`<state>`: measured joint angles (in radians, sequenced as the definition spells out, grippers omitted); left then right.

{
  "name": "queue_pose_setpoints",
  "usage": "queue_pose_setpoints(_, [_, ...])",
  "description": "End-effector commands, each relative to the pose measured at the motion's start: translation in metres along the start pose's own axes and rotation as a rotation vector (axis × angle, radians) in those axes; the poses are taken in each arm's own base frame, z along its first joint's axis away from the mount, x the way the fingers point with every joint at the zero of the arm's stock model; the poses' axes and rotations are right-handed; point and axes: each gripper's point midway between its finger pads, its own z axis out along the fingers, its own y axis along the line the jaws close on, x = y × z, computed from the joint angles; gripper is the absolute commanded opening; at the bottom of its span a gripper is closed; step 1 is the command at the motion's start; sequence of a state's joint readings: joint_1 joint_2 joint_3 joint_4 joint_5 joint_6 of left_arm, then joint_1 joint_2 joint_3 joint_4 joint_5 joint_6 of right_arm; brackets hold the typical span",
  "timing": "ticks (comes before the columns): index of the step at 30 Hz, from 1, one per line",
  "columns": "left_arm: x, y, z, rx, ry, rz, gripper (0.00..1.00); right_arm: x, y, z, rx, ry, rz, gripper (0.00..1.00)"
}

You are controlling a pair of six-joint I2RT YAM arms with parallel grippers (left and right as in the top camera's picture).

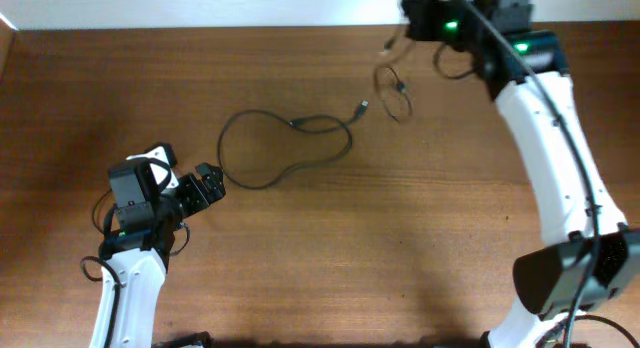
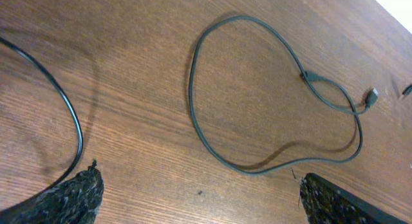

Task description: Untangle cables

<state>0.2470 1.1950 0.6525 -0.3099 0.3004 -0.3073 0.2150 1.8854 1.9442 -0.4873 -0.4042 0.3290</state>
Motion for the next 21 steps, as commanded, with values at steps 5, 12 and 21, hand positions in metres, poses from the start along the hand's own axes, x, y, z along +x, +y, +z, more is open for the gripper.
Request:
queue_pose_setpoints(5, [0.000,-0.003,-0.001,0.013,0.000,0.008,0.99,0.053,0.064,0.044,-0.026,0.093,-0.131,0.04])
queue_pose_setpoints(12, [0.000,-0.003,-0.001,0.013,0.000,0.008,0.99,0.063,-0.017,0.017,0.184,0.201,-0.031,0.04])
queue_pose_setpoints(21, [0.000,-0.003,-0.001,0.013,0.000,0.008,0.99,0.129,-0.206,-0.164,0.846,0.546,0.348,0.04])
